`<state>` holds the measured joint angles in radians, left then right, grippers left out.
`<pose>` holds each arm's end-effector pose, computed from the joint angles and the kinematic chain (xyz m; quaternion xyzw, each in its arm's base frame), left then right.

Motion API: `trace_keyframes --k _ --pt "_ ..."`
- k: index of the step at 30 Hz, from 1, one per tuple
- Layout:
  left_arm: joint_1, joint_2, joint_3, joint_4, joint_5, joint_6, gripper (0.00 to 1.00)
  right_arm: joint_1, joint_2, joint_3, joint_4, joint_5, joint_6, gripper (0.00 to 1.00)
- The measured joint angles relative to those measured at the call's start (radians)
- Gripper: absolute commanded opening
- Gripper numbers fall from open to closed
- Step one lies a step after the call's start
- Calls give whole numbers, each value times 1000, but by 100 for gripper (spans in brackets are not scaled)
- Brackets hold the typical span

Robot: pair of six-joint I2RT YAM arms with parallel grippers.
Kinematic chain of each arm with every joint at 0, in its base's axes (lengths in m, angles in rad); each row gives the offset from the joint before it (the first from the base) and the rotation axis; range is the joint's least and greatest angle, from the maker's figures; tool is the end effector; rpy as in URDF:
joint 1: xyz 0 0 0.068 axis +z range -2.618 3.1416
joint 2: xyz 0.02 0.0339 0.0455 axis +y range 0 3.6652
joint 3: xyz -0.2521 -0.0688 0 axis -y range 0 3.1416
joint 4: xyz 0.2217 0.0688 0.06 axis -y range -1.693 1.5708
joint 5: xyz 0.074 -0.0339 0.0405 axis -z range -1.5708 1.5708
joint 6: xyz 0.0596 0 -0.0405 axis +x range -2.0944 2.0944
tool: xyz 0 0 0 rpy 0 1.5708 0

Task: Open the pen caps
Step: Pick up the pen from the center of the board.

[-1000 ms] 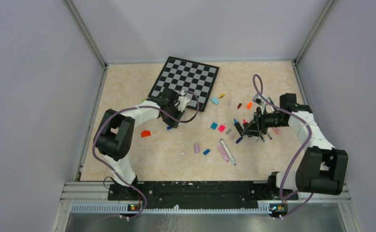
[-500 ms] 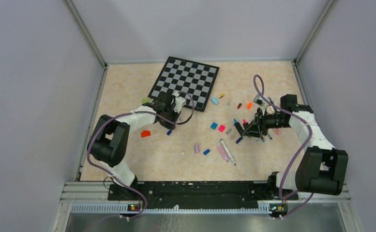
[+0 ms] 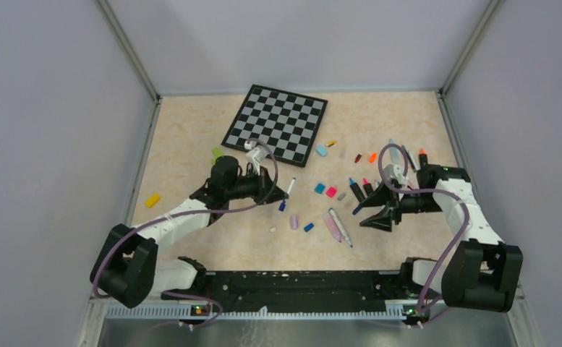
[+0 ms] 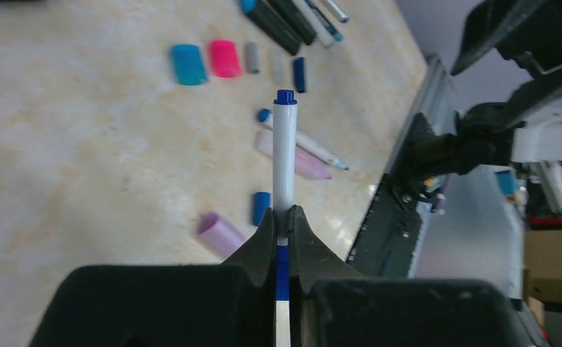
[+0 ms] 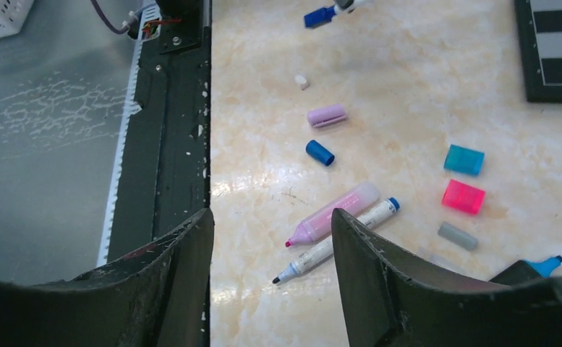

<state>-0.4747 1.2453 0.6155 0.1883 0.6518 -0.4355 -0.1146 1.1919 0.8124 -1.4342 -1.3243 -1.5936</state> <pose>0.2180 -0.1527 0.2184 0.1870 0.7968 -0.4658 0.3365 0.1393 0.0421 0.2354 -0.4726 0.6286 0.4729 0.3974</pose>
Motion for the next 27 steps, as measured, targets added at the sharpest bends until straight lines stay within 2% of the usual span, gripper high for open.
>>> trace_keyframes --k 3,6,8,11,14,20,27 --pt "-55 5 -72 166 66 -133 0 19 -3 15 -36 -18 -86 60" --pt "-134 21 -70 275 93 -194 0 73 -4 53 -51 -14 -161 61" --pt "-203 43 -43 310 94 -200 0 151 -10 72 -53 18 -233 61" --pt "-287 95 13 317 87 -194 0 229 -19 88 -64 59 -312 60" --pt "-340 151 58 329 85 -195 0 241 -19 126 -71 75 -352 60" --pt "-360 263 123 336 124 -221 0 242 -18 158 -72 77 -414 58" --pt "-380 324 218 228 174 -170 0 244 -6 158 -74 84 -447 55"
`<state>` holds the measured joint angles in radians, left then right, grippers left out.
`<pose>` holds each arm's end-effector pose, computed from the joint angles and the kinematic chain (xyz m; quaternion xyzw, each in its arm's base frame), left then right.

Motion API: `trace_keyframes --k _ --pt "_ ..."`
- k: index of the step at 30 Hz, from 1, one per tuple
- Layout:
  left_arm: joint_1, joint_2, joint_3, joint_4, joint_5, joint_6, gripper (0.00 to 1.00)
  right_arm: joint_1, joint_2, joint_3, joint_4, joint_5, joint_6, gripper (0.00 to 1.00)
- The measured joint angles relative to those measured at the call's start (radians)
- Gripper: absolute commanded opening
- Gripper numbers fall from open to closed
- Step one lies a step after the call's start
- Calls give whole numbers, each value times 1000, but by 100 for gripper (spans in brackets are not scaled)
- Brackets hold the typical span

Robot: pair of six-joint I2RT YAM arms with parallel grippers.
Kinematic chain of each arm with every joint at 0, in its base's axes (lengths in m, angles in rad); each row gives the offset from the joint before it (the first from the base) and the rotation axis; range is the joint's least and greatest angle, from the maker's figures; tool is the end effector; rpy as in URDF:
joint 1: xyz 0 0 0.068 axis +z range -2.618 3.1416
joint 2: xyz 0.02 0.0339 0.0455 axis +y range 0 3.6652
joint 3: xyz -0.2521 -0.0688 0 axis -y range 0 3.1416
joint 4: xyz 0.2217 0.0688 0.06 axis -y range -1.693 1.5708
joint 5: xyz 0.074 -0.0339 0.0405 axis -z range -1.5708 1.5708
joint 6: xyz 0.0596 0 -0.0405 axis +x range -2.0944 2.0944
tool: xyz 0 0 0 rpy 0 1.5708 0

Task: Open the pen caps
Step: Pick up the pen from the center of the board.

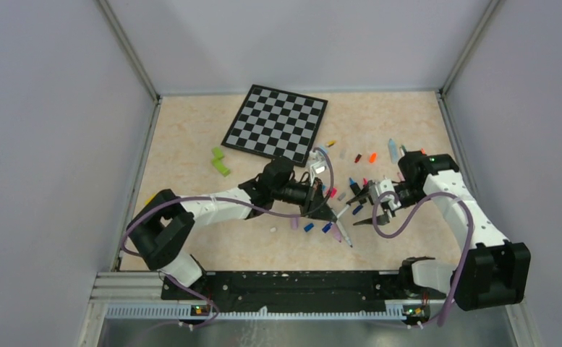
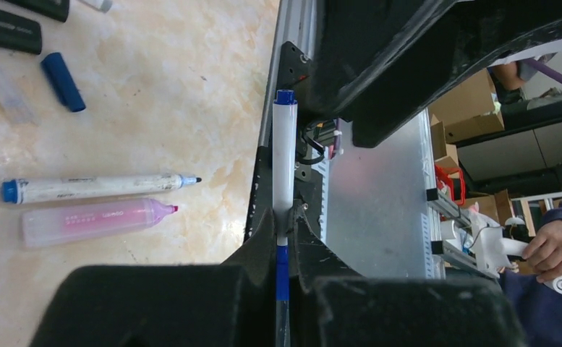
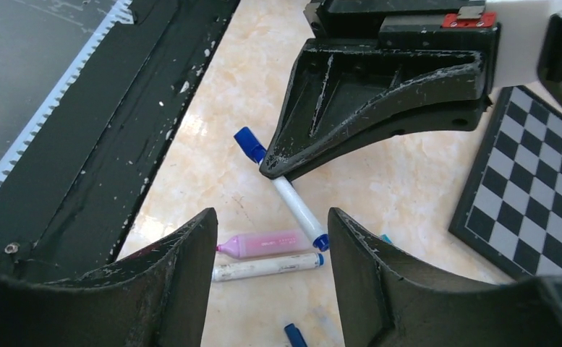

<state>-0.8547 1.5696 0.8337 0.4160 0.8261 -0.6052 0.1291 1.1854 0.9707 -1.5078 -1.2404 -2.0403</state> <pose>0.1855 -0.2799 0.2253 0.3256 0.7075 -0.6001 0.1826 0.1321 0.0740 0.2662 -0.6969 0.4180 0.3848 0.4377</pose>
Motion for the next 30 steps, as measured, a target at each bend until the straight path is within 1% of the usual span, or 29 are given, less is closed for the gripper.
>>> trace_keyframes --k 9,16,20,25,30 --pt "-22 70 95 -98 59 31 0 63 61 2 8 112 -7 50" --pt "-22 113 129 -149 109 12 0 153 80 26 37 232 -10 43" --pt "-23 125 137 -154 132 -3 0 199 90 26 58 275 -10 40" --pt "-24 126 142 -153 154 -19 0 219 99 26 78 301 -10 36" --pt "-25 127 145 -147 166 -31 0 242 102 26 95 316 -12 28"
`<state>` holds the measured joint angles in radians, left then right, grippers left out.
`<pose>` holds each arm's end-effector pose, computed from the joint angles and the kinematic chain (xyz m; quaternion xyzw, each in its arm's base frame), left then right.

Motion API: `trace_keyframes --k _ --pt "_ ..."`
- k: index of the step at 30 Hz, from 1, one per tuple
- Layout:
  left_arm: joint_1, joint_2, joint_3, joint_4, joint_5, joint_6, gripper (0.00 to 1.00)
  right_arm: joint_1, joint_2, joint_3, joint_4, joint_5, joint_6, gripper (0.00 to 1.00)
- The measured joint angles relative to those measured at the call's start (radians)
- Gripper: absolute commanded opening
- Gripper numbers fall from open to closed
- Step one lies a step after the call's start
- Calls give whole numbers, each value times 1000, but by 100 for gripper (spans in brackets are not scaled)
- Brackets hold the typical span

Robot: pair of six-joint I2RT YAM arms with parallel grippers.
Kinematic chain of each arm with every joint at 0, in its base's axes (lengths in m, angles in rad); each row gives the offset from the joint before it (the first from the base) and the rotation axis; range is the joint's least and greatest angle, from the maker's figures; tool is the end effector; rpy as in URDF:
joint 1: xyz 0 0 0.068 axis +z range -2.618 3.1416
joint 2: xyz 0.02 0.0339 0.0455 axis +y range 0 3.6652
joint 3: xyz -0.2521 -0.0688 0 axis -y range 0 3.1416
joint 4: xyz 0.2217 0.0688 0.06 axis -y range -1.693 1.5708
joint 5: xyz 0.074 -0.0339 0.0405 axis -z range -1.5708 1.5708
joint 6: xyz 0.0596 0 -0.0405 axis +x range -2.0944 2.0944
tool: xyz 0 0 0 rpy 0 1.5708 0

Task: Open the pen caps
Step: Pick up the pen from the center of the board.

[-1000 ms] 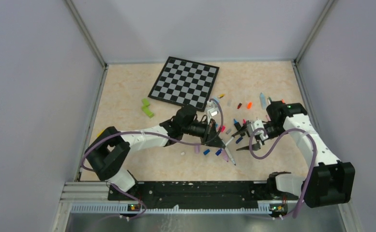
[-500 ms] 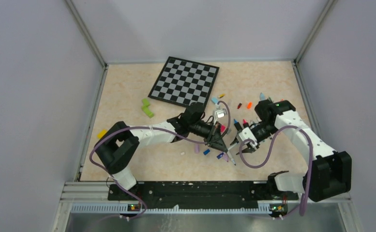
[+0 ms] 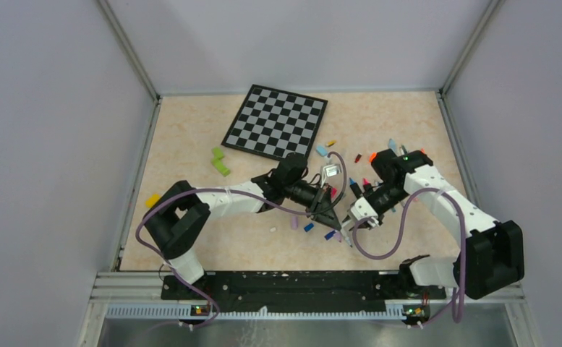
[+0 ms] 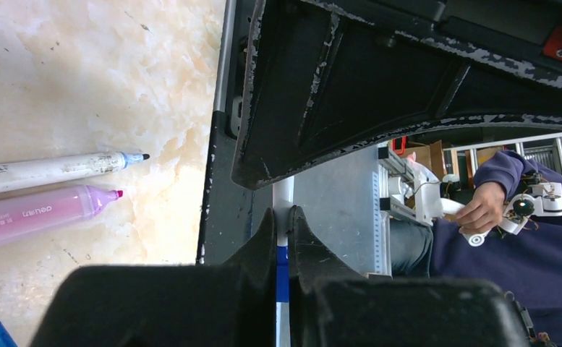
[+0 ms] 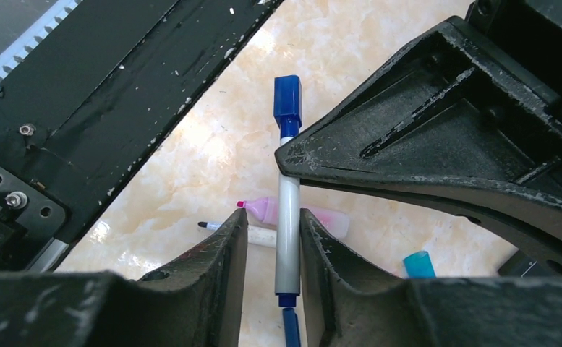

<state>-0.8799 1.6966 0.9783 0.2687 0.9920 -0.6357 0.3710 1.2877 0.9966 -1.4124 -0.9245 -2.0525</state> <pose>0.1872 -0.3047 0.2166 0.3419 0.7085 -0.6142 0.0626 0.1362 0.1040 0.2405 -0.8257 0.3415 0.3410 0.2920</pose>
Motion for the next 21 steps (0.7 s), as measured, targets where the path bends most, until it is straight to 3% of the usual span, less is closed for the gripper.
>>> trace_keyframes --k 6,10,21 --pt "-5 14 1 16 11 -13 1 9 0 0 9 0 -5 16" --pt "-6 14 1 16 11 -19 8 13 5 0 18 -5 -7 0" --pt "-5 -16 -19 21 -50 1 53 14 3 -3 15 -42 -4 0"
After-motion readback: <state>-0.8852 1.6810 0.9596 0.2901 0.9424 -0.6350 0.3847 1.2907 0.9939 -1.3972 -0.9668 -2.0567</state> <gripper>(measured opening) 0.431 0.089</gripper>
